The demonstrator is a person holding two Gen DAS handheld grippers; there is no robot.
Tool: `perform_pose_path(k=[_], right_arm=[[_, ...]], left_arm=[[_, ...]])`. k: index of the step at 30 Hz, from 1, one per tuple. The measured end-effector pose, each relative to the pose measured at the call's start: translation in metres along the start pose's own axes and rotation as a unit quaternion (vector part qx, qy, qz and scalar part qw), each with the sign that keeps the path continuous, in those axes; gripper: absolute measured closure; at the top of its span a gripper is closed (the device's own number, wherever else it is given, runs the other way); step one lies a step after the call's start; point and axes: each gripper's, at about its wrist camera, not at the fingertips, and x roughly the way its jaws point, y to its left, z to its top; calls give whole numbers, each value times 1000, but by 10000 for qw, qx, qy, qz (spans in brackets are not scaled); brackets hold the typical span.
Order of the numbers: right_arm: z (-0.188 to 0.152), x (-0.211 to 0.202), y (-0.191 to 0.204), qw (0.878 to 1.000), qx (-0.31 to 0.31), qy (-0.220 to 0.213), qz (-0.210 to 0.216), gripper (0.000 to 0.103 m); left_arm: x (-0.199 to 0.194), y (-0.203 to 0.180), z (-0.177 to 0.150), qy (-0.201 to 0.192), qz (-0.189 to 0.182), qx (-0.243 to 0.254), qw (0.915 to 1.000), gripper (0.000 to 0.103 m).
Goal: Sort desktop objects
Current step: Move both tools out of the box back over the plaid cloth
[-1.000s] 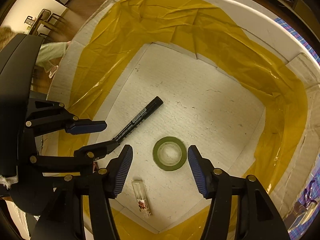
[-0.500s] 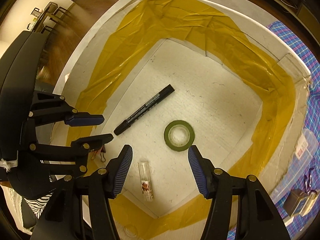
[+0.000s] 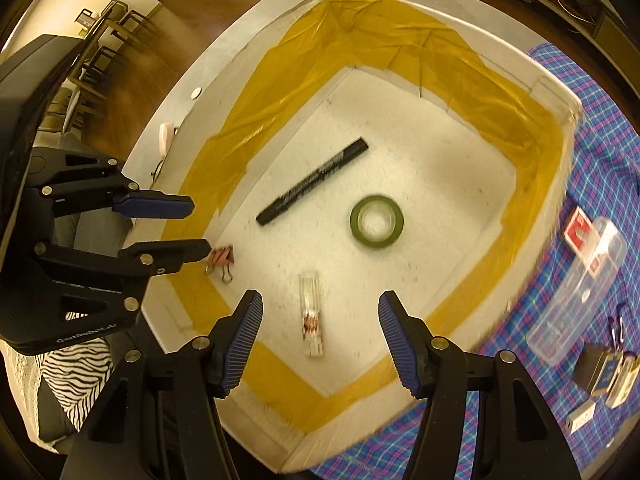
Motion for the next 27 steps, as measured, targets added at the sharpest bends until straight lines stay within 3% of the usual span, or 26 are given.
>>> perform_pose_path(k=[4,27], right_arm=[[-20,-9,5,10000,-21,-36,28,41],[-125,-51,39,9987,-407,-274,111,41]], left_arm=[[7,-14,-6,15,-31,205,9998,70],[-38,-94,-87,-154,-140,952,9952,70]])
